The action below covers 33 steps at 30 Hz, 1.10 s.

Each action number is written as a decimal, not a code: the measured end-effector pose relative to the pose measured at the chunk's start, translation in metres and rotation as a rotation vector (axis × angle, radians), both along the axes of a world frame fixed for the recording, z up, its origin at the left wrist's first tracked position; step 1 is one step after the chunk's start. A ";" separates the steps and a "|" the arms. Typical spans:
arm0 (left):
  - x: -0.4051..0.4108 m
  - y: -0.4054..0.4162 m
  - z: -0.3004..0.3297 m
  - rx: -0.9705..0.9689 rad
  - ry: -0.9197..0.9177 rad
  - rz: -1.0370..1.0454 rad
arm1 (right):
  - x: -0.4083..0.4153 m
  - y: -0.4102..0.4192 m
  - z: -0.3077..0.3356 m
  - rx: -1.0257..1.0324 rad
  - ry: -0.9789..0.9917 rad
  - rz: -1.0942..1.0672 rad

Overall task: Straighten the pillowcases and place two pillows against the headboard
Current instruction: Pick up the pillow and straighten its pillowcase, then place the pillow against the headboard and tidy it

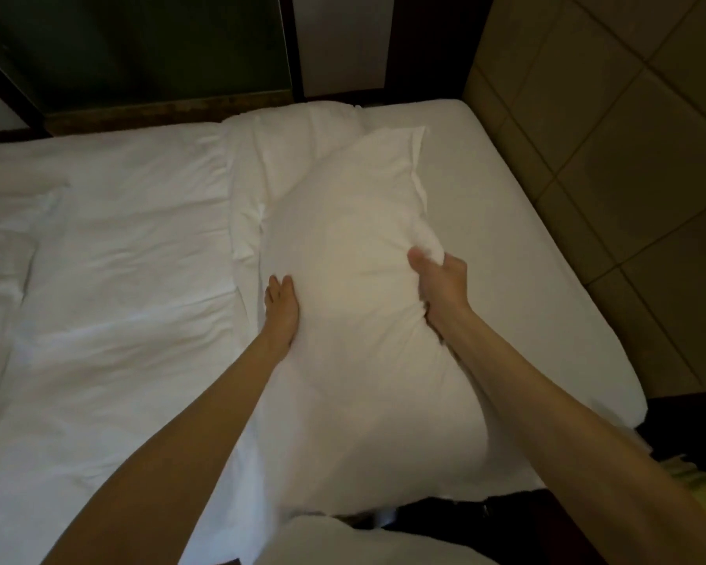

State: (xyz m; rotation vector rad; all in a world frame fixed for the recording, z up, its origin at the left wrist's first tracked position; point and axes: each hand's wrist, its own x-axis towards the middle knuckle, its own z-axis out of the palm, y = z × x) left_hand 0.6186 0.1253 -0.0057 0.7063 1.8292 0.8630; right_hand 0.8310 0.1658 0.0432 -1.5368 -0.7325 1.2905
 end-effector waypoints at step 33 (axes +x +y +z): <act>0.028 -0.023 -0.019 -0.068 -0.418 0.467 | -0.005 0.000 -0.044 0.191 -0.591 0.914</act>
